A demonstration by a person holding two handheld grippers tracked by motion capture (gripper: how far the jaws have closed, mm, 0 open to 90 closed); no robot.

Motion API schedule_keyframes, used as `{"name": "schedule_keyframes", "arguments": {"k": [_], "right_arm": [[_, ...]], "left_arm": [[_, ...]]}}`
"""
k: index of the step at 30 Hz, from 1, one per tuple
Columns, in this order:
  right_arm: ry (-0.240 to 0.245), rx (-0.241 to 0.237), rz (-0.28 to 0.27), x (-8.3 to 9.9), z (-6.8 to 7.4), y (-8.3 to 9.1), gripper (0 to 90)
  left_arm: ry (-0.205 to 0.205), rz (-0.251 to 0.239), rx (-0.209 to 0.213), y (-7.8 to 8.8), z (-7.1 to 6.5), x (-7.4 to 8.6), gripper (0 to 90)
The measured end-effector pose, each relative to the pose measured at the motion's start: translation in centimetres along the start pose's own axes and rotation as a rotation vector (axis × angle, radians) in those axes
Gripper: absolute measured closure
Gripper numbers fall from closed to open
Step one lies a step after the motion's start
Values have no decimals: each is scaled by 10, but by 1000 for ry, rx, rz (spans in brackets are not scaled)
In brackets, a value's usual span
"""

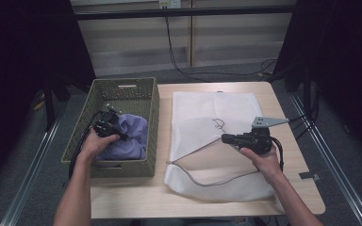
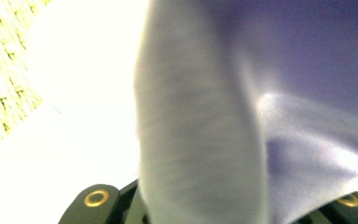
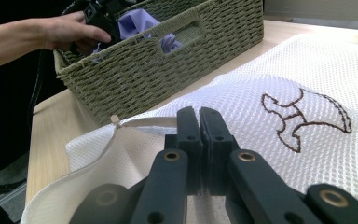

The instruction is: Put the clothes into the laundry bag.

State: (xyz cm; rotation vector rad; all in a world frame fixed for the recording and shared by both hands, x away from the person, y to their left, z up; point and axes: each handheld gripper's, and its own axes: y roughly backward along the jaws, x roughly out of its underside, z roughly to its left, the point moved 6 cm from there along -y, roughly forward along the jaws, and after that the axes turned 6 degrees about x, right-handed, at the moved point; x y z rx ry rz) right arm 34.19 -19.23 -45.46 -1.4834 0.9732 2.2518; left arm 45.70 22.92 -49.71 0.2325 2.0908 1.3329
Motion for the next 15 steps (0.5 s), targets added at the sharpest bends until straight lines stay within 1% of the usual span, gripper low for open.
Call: {"name": "schedule_keyframes", "arguments": {"k": [1,2,5,7,8,9,10,11,13,14,15], "right_arm": [[-1,-1,2,0,0,-1,882],[0,-1,2,0,0,-1,882],[1,2,1,0,1,-1,882],[3,2,0,0,1,-1,882],[1,1,0,0,1,-1,882],[2,1,1,0,1,-1,882],[2,1,1,0,1,-1,882],[0,2,0,0,1,-1,882],[0,3,0,0,1,-1,882],[-1,4,0,0,1,-1,882],[0,4,1,0,1,-1,882]], "left_arm": [[11,-28,-14,2,0,-1,836],[-1,-33,-11,5,1,-1,836],[-8,-83,-19,13,-1,-3,837],[12,-129,-25,16,-3,-5,836],[-2,-128,-28,18,-2,-5,837],[3,-143,-25,20,-4,-6,836],[0,-158,-36,22,-4,-6,837],[-1,-173,-32,25,-5,-7,837],[9,-223,-29,30,-6,-8,836],[6,-243,-27,33,-7,-9,836],[-3,-248,-23,35,-8,-9,836]]}}
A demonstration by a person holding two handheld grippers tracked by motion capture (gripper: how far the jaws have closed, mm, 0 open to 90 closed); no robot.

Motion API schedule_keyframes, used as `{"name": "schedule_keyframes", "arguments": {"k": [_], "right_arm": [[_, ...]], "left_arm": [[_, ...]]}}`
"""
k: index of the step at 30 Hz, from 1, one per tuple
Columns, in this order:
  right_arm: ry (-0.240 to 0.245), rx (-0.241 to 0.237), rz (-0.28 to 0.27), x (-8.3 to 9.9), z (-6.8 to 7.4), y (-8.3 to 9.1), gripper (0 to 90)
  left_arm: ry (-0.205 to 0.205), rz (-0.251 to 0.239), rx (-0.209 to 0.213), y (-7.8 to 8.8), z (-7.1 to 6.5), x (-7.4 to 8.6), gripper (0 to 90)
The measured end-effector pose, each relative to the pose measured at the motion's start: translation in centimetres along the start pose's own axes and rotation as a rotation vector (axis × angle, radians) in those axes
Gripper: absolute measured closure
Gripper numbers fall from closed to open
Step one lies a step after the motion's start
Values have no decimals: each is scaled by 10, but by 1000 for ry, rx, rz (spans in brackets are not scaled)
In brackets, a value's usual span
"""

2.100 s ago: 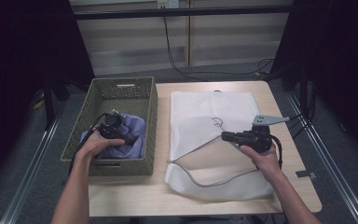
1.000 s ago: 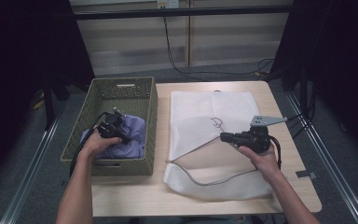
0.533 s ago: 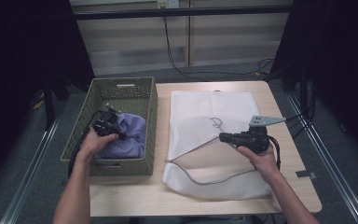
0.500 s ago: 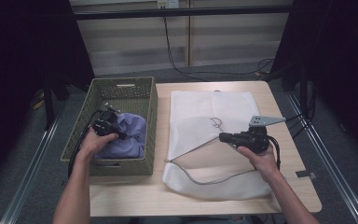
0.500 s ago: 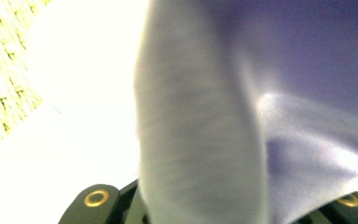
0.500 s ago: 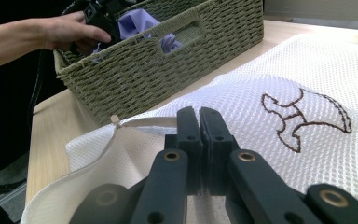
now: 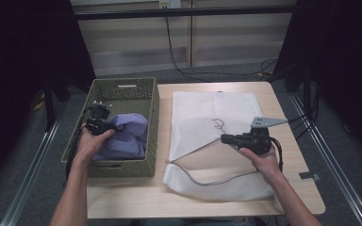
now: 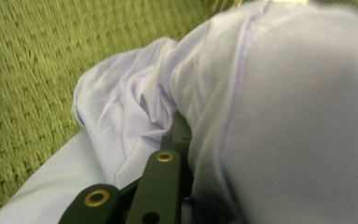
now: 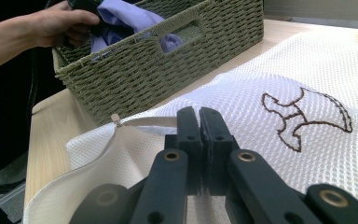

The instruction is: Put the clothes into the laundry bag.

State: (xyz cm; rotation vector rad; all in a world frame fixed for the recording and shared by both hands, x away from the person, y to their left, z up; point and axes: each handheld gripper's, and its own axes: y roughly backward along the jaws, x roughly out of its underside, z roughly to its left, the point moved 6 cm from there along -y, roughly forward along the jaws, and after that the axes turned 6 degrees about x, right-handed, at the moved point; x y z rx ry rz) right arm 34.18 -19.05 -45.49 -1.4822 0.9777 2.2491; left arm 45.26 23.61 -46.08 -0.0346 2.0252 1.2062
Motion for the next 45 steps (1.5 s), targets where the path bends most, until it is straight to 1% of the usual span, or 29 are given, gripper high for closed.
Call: {"name": "schedule_keyframes", "arguments": {"k": [1,2,3,4,6,7,8,9,11,12,13,15,16,18,21,23,24,25,27,29,30,33,38,40,41,42,45], "right_arm": [[2,0,1,0,0,0,882],[1,1,1,0,0,0,882],[-2,1,1,0,0,0,882],[-1,0,1,0,1,0,882],[-1,1,1,0,1,0,882],[1,-1,-1,0,1,0,882],[-1,1,1,0,0,0,882],[-2,-1,1,0,0,-1,882],[-2,-1,1,0,0,-1,882],[-2,0,1,0,1,-1,882],[-2,-1,2,0,1,-1,882],[-3,-1,2,0,1,-1,882],[-1,-1,2,0,1,-1,882],[-2,-1,2,0,1,-2,882],[0,-3,3,0,2,-2,882],[-1,-3,2,0,2,-2,882],[-1,-4,2,0,2,-2,882],[-2,-2,3,0,2,-2,882],[0,-4,4,1,2,-3,882],[-1,-4,5,1,2,-3,882],[0,-3,4,1,2,-3,882],[1,-1,3,0,3,-2,882],[0,-1,4,1,4,-1,882],[1,-1,3,1,4,-1,882],[1,-1,3,1,4,-1,882],[3,-1,3,1,3,0,882],[3,2,1,1,3,1,883]], "left_arm": [[-2,-18,-1,2,-1,-1,836],[-3,-28,14,5,-2,-2,836],[-15,-50,13,9,-3,-3,836],[-15,-64,2,11,-4,-4,836],[-25,-86,-5,17,-5,-6,836],[-20,-113,-3,21,-5,-8,836],[-24,-123,-4,25,-5,-8,836],[-12,-143,6,26,-6,-10,836],[-25,-151,2,31,-7,-10,836],[-18,-170,9,32,-8,-10,836],[-25,-177,7,34,-10,-10,836],[-30,-207,-6,38,-16,-11,836],[-40,-221,-8,40,-18,-11,836],[-48,-252,-9,45,-22,-13,836],[-53,-299,2,54,-27,-15,836],[-54,-309,-10,57,-29,-14,836],[-60,-305,-19,59,-29,-13,836],[-61,-316,-23,60,-29,-13,837],[-59,-341,-11,62,-32,-13,836],[-68,-346,-25,66,-32,-14,836],[-67,-357,-15,67,-34,-15,836],[-68,-384,-11,72,-35,-16,836],[-74,-422,-6,79,-37,-19,836],[-73,-438,-12,82,-38,-20,836],[-78,-441,-10,85,-39,-21,836],[-91,-443,-17,87,-40,-22,836],[-107,-468,-15,93,-45,-26,836]]}}
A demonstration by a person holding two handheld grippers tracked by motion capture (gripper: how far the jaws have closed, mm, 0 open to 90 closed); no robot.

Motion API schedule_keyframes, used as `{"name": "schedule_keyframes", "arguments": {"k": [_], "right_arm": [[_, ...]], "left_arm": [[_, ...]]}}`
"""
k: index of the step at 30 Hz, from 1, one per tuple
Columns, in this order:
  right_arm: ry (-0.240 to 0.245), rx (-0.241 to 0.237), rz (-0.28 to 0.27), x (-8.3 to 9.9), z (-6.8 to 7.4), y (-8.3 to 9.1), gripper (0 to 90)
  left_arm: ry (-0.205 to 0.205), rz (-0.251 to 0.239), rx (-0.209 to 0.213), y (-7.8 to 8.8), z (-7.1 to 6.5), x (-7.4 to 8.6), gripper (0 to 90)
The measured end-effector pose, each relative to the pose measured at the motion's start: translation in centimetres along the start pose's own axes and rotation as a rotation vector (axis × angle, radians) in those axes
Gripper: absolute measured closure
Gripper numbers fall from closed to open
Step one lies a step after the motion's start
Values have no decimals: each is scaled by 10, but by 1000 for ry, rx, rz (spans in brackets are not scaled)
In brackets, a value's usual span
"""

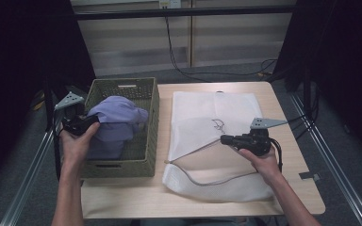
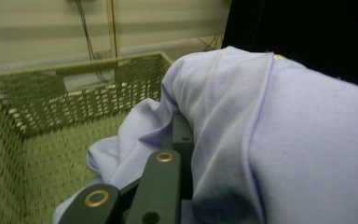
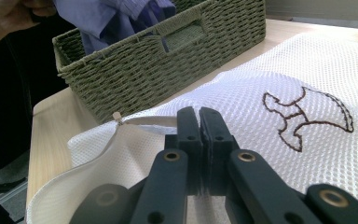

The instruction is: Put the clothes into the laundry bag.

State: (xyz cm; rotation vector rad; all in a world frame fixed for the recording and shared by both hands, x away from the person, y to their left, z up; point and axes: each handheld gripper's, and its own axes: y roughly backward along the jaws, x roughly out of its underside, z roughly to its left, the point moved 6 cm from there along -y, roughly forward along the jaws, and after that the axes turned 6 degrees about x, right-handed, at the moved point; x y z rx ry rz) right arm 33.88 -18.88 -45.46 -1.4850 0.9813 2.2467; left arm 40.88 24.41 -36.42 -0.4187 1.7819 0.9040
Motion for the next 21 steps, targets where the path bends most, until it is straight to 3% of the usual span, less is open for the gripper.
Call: {"name": "schedule_keyframes", "arguments": {"k": [21], "right_arm": [[2,2,-2,0,0,2,882]], "left_arm": [[-6,-113,11,22,-9,-22,835]]}}
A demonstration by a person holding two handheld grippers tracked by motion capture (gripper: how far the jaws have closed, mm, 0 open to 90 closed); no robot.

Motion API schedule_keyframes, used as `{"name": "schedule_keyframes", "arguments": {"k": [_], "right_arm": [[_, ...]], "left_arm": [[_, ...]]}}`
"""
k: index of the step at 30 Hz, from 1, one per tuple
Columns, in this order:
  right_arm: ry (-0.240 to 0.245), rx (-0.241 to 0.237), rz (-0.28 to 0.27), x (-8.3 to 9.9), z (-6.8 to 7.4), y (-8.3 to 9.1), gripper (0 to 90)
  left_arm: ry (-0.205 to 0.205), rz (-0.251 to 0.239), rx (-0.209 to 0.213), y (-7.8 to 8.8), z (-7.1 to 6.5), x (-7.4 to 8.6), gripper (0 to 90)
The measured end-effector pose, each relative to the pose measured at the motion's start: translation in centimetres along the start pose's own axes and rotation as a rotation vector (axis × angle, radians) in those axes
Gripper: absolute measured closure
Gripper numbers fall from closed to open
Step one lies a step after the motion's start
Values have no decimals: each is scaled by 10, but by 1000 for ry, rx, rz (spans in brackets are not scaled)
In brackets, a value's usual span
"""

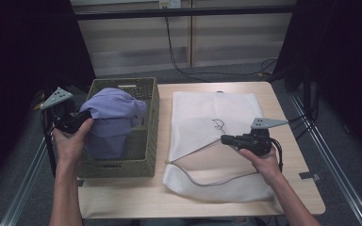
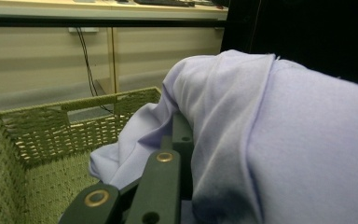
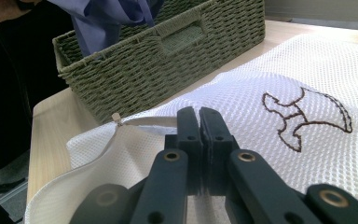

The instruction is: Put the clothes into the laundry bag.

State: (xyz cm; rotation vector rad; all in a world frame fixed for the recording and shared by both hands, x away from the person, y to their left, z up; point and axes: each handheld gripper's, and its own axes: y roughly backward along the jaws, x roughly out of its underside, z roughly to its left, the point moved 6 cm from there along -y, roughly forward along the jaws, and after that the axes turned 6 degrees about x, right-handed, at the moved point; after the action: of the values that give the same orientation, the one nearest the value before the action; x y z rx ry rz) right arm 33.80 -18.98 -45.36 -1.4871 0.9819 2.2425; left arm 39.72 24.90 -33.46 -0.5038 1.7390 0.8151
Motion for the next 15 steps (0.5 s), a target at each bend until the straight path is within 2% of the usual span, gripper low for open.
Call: {"name": "schedule_keyframes", "arguments": {"k": [4,5,9,13,15], "right_arm": [[0,2,0,0,0,0,882],[-2,2,0,0,0,0,882],[0,0,1,0,0,0,882],[-1,0,1,0,0,0,882],[1,0,0,0,0,0,882]], "left_arm": [[-11,-22,4,5,-4,-6,835],[-19,-28,-6,6,-4,-7,835],[-12,-60,25,11,-10,-15,835],[-26,-69,31,14,-13,-19,835],[-17,-93,41,15,-15,-22,834]]}}
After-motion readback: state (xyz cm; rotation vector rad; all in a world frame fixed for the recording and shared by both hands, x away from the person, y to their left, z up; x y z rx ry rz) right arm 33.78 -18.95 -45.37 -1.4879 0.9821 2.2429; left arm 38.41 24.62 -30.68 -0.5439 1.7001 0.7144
